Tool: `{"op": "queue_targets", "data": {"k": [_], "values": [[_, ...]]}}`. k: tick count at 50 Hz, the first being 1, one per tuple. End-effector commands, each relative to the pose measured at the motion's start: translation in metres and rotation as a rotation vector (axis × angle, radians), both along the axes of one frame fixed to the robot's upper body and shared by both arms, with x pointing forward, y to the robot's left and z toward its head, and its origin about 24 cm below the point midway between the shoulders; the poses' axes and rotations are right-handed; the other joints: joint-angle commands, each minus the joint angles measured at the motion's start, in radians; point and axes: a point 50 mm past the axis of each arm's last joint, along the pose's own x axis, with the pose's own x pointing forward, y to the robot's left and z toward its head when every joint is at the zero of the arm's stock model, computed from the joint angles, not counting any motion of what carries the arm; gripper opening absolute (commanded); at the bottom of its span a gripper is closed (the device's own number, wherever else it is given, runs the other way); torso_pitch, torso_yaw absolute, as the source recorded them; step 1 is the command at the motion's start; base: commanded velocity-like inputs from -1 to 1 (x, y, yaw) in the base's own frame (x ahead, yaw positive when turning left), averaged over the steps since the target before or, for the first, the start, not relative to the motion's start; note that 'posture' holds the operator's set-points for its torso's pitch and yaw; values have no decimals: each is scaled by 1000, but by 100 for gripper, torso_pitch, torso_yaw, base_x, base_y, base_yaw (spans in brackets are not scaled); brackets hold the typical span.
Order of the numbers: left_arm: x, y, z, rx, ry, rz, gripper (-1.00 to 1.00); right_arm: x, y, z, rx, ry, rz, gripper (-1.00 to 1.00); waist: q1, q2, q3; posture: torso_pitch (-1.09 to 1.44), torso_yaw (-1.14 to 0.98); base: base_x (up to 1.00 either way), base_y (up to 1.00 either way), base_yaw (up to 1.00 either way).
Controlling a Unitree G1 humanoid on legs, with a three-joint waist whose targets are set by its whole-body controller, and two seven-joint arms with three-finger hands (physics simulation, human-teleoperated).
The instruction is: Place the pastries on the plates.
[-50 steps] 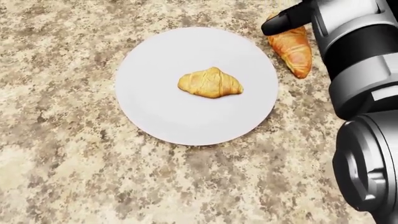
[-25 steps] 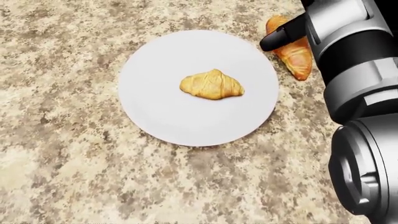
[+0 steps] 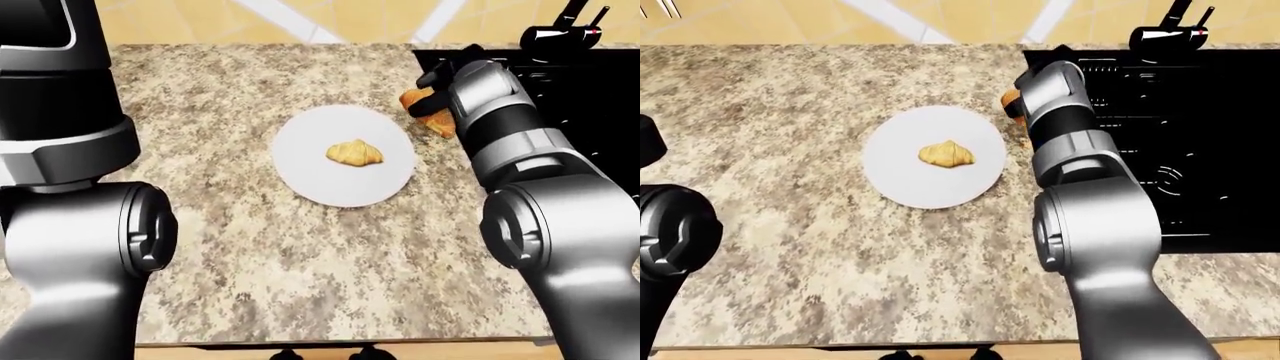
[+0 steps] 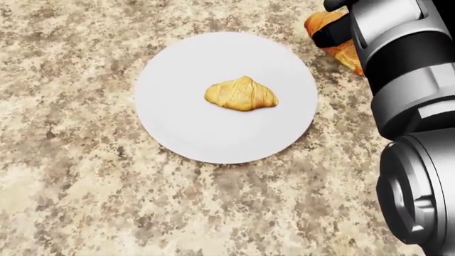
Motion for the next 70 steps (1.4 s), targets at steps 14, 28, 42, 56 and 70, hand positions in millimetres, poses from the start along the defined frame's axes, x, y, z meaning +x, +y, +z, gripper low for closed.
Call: {"op": "queue_targets", "data": {"k": [14,28,42,56,70], "values": [[-16,8,17,-70,-73,27,100,-3,-2,51,18,-210,25,-100,-1,3,-37,24,0,0,0,0],[-15,19,17,-241,-46,59,100,-19,7,112,372,-531,191,-100,-4,0,-30,24,0,0,0,0],[-23,18,11,-210,-36,48,100,-92,13,137,492,-724,334,-100,8,-9,-34,20,0,0,0,0],[-25,17,8,-201,-33,57,100,-115,18,137,484,-788,376,-100,6,-8,-108,6,0,0,0,0],[-31,17,-2,-208,-21,58,100,-138,19,125,464,-829,384,-100,6,-7,-157,0,0,0,0,0]]}}
